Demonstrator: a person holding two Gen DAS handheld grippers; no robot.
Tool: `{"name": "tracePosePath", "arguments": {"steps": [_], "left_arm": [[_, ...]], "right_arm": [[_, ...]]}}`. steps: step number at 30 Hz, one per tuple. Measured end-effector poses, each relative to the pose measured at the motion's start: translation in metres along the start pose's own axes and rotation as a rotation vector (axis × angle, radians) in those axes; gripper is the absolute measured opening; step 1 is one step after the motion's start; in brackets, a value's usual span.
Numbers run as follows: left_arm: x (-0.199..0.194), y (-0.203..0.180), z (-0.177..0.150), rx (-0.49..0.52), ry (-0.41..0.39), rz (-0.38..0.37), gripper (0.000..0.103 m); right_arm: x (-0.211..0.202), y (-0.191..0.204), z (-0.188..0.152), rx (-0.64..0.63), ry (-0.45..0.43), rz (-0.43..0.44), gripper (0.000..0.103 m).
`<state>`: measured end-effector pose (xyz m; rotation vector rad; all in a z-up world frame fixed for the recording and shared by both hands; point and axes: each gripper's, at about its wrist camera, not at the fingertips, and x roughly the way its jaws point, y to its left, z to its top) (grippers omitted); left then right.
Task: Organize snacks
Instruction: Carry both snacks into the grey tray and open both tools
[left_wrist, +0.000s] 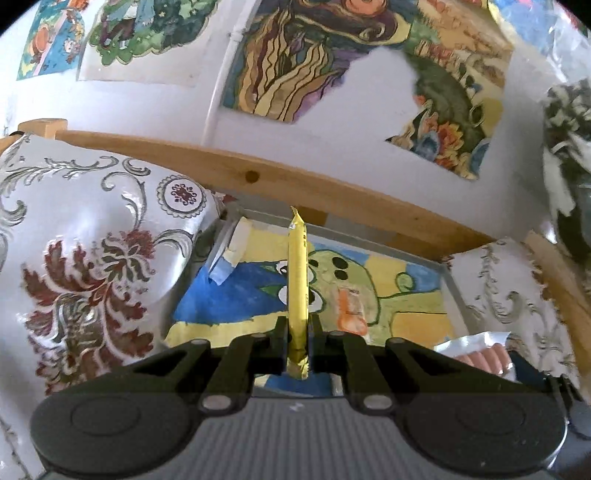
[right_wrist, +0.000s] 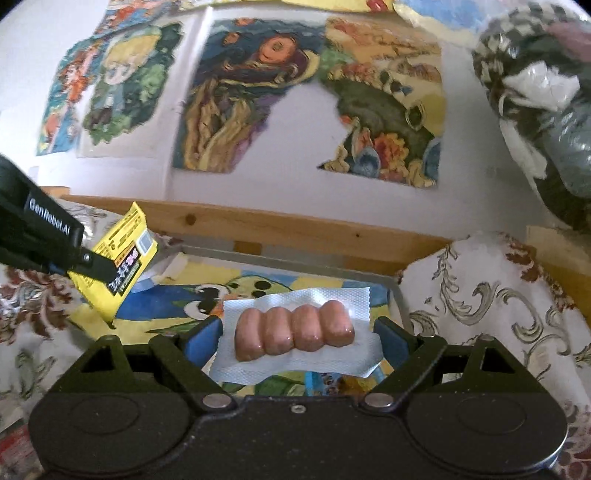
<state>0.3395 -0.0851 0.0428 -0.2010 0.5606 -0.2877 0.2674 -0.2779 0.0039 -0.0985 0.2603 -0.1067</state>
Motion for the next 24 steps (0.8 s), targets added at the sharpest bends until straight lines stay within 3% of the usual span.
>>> {"name": "tracePosePath", "arguments": {"steps": [8, 24], "left_arm": [[0.04, -0.004, -0.005, -0.008, 0.037, 0.023, 0.01], [0.058, -0.006, -0.017, 0.016, 0.078, 0.04, 0.01]], "right_arm": [[0.035, -0.002, -0.012, 0.003, 0.07, -0.004, 0.089], [0.066, -0.007, -0.023, 0.045, 0.168, 0.009, 0.089]]}}
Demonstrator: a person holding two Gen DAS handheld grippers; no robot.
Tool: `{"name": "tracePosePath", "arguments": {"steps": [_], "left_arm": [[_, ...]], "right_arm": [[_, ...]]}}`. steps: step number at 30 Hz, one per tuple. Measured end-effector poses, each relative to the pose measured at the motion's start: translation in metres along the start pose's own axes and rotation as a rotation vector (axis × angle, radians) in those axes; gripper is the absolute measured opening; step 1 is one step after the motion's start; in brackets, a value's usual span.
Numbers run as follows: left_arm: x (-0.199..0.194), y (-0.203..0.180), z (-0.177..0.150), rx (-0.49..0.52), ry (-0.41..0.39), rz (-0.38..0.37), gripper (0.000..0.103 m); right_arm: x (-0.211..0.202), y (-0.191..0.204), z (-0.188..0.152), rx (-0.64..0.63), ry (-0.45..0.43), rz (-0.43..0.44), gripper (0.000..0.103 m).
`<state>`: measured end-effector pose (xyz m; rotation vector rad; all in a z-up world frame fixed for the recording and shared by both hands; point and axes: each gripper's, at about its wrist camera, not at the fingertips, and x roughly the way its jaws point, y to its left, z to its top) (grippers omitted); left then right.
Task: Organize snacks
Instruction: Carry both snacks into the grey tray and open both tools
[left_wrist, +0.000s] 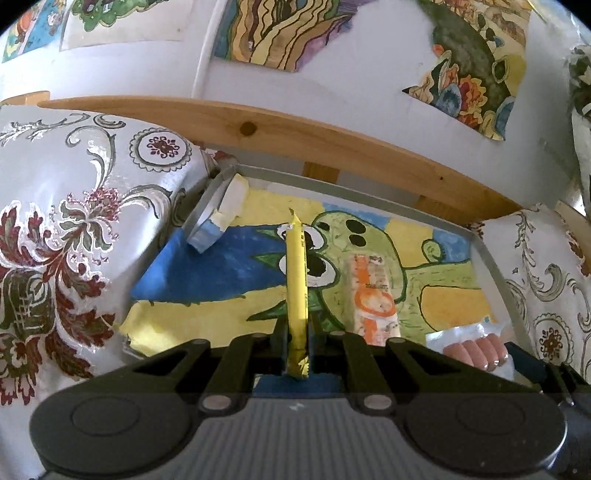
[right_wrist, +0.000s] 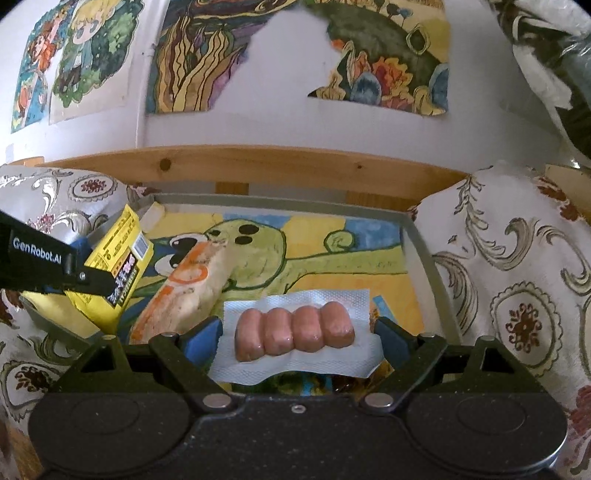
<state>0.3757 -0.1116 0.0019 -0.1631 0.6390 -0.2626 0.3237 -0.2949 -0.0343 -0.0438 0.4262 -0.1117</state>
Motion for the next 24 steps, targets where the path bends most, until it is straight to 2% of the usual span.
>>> {"name": "tracePosePath", "arguments": {"steps": [6, 8, 9, 10, 12, 14, 18, 24], "left_arm": [[0.001, -0.003, 0.001, 0.027, 0.013, 0.044, 0.016], [0.002, -0.003, 0.001, 0.03, 0.026, 0.073, 0.026], [0.003, -0.002, 0.0, 0.029, 0.032, 0.082, 0.038], [0.002, -0.001, -0.001, 0.025, 0.03, 0.092, 0.054], [-0.002, 0.002, -0.003, 0.012, 0.008, 0.122, 0.067], [-0.005, 0.005, -0.003, -0.003, -0.001, 0.131, 0.071], [-0.017, 0.01, 0.0, -0.033, -0.035, 0.153, 0.087], [-0.046, 0.015, -0.001, -0.054, -0.102, 0.177, 0.1]], "right_arm": [[0.001, 0.001, -0.001, -0.013, 0.008, -0.001, 0.091], [0.0, 0.001, 0.0, -0.011, 0.007, 0.001, 0.092], [0.0, 0.001, 0.0, -0.009, 0.006, 0.004, 0.093], [-0.001, 0.001, 0.001, -0.007, 0.003, 0.005, 0.095], [-0.004, 0.0, 0.001, -0.005, -0.008, 0.006, 0.097], [-0.008, -0.001, 0.003, 0.0, -0.023, 0.011, 0.1], [-0.02, -0.002, 0.007, 0.012, -0.058, 0.007, 0.102], [-0.049, -0.005, 0.016, 0.032, -0.127, -0.006, 0.102]]}}
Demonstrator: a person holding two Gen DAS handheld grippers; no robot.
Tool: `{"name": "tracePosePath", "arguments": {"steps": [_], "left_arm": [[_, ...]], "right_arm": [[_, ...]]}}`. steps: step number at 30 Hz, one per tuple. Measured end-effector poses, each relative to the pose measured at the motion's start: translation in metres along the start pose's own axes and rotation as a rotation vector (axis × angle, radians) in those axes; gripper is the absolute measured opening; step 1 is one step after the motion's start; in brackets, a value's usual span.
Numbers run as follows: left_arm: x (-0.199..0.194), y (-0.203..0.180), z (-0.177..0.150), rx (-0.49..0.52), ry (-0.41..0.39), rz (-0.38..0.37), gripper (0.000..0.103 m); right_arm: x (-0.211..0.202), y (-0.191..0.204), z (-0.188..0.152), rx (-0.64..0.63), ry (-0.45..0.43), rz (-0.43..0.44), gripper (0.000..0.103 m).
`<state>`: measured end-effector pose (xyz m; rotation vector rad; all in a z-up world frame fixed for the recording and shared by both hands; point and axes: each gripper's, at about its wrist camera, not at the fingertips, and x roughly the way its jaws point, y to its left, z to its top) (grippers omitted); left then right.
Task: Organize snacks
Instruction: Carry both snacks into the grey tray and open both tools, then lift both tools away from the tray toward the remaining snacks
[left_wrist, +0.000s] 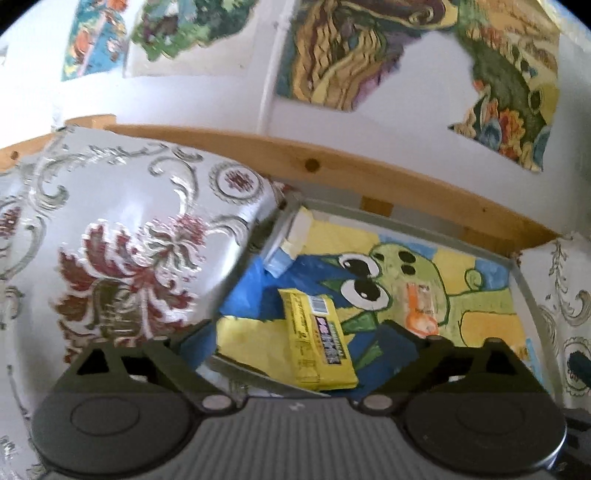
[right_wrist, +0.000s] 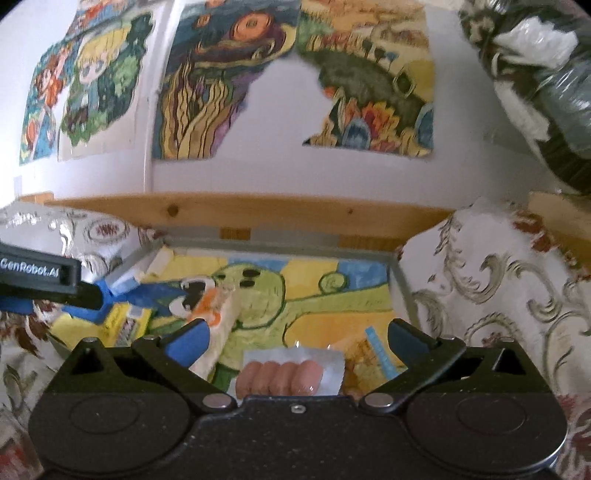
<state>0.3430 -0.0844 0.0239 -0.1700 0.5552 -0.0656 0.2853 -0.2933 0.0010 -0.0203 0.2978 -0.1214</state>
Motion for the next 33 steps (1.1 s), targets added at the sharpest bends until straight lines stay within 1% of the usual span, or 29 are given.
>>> {"name": "tracePosePath", "arguments": {"steps": [3, 8, 12, 16, 20, 26, 33], "left_arm": [[-0.018, 0.007, -0.001, -0.022, -0.037, 0.0, 0.102], [-0.052, 0.017, -0.006, -0.038, -0.085, -0.014, 0.102], [-0.081, 0.021, -0.015, -0.033, -0.111, -0.032, 0.103], [-0.111, 0.027, -0.028, -0.025, -0.14, -0.043, 0.103], [-0.139, 0.034, -0.043, 0.002, -0.159, -0.05, 0.103], [-0.174, 0.049, -0.067, 0.031, -0.18, -0.04, 0.103], [-0.204, 0.063, -0.092, 0.045, -0.181, -0.029, 0.103]], "right_arm": [[-0.019, -0.002, 0.007, 0.014, -0.032, -0.005, 0.102], [-0.059, -0.003, 0.015, 0.022, -0.083, -0.008, 0.102], [-0.089, 0.001, 0.02, 0.005, -0.129, -0.015, 0.102], [-0.123, 0.004, 0.017, 0.018, -0.155, -0.01, 0.102], [-0.152, 0.006, 0.01, 0.029, -0.166, -0.006, 0.102], [-0.192, 0.009, -0.001, 0.039, -0.177, -0.011, 0.102], [-0.232, 0.013, -0.017, 0.065, -0.15, -0.021, 0.102]]}}
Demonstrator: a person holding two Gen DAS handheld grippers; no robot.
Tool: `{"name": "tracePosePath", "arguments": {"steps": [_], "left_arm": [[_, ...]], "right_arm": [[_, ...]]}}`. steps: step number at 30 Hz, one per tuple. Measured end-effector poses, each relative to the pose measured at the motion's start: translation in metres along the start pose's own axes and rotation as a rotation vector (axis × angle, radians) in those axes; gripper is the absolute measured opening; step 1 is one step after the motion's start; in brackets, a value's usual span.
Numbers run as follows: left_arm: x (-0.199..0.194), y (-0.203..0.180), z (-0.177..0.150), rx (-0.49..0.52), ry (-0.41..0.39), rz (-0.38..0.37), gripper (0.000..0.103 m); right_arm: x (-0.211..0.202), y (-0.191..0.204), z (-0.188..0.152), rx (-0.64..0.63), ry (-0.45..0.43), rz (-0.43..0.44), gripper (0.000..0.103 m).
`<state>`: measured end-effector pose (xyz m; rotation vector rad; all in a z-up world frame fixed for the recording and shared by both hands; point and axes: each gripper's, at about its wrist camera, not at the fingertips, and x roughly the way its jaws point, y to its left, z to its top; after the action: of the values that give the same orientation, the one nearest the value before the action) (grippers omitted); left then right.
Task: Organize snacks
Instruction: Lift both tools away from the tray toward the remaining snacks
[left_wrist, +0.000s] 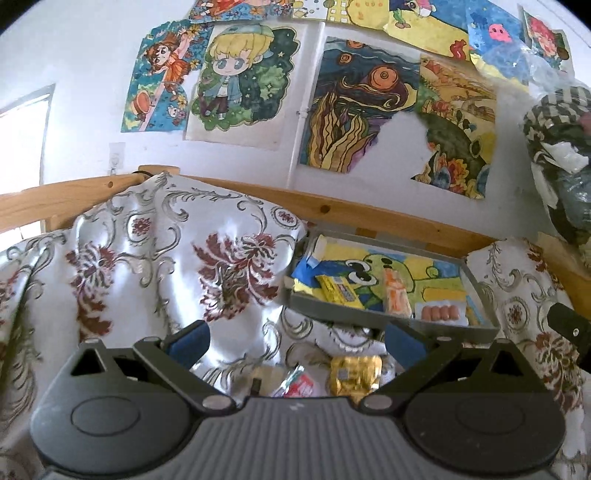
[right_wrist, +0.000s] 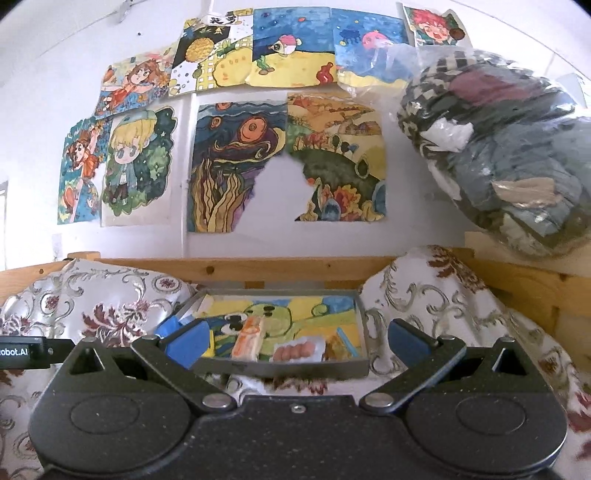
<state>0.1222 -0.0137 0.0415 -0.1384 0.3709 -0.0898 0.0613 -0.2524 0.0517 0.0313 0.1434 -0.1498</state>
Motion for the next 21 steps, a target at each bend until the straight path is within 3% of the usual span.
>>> {"name": "tracePosePath", "arguments": {"steps": [9, 21], "left_arm": [[-0.031, 0.011, -0.018, 0.018, 0.035, 0.016, 0.103], [-0.06, 0.03, -0.038, -0.013, 0.152, 0.055, 0.103]], "right_arm": [[-0.034, 0.008, -0.013, 0.009, 0.061, 0.002, 0.102], [-0.061, 0.023, -0.028, -0.028, 0.167, 0.04, 0.102]]}}
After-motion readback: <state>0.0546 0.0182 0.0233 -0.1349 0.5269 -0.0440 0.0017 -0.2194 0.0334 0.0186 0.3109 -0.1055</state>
